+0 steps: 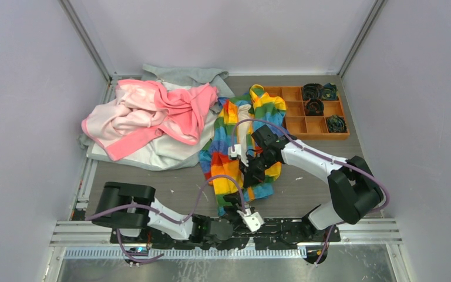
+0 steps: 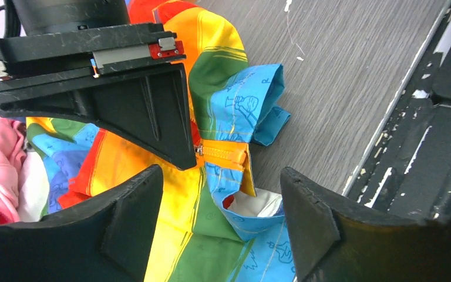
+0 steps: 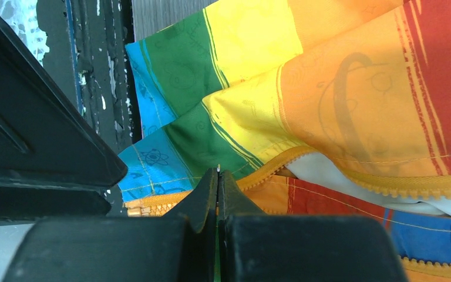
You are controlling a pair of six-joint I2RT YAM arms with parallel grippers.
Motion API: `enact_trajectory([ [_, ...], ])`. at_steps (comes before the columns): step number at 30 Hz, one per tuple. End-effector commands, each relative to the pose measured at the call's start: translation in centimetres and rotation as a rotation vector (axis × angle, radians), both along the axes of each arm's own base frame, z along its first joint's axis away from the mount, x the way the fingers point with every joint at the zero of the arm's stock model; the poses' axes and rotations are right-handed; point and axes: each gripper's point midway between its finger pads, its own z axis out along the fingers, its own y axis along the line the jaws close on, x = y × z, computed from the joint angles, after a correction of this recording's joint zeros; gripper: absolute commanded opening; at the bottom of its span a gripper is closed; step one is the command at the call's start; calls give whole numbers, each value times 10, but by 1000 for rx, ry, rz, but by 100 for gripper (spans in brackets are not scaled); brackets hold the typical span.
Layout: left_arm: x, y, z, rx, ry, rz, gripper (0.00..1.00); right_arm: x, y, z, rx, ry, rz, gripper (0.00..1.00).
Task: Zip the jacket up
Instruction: Zip the zipper on the jacket.
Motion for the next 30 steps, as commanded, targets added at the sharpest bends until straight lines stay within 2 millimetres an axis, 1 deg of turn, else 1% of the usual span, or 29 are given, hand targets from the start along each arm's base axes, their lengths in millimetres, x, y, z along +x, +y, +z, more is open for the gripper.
enact_trajectory([
  [1,10,-8,23,-109,-35,79,71,10,11,16,57,-32,5,1],
  [6,13,-17,14,-74,-36,71,64,10,11,16,56,-31,5,1],
  [10,20,-19,7,-57,-33,87,57,10,11,16,55,-29,3,1],
  [14,26,-15,1,-41,-20,103,44,10,11,16,54,-24,1,1],
  [15,27,-15,0,-35,-17,106,40,10,11,16,54,-24,2,1],
  [17,28,-13,-4,-27,-9,108,28,11,12,16,54,-22,0,1],
  [19,28,-11,-6,-30,-3,105,2,12,11,16,51,-22,-8,1],
  [20,28,-11,-6,-31,-2,104,0,13,12,17,49,-26,-16,1],
  [23,24,-10,-6,-34,10,69,0,22,13,18,44,-52,-60,1],
  [27,13,-10,-7,-29,45,-15,0,43,14,24,47,-120,-167,1],
  [30,0,-10,-12,-13,93,-96,0,58,13,29,53,-153,-234,1],
])
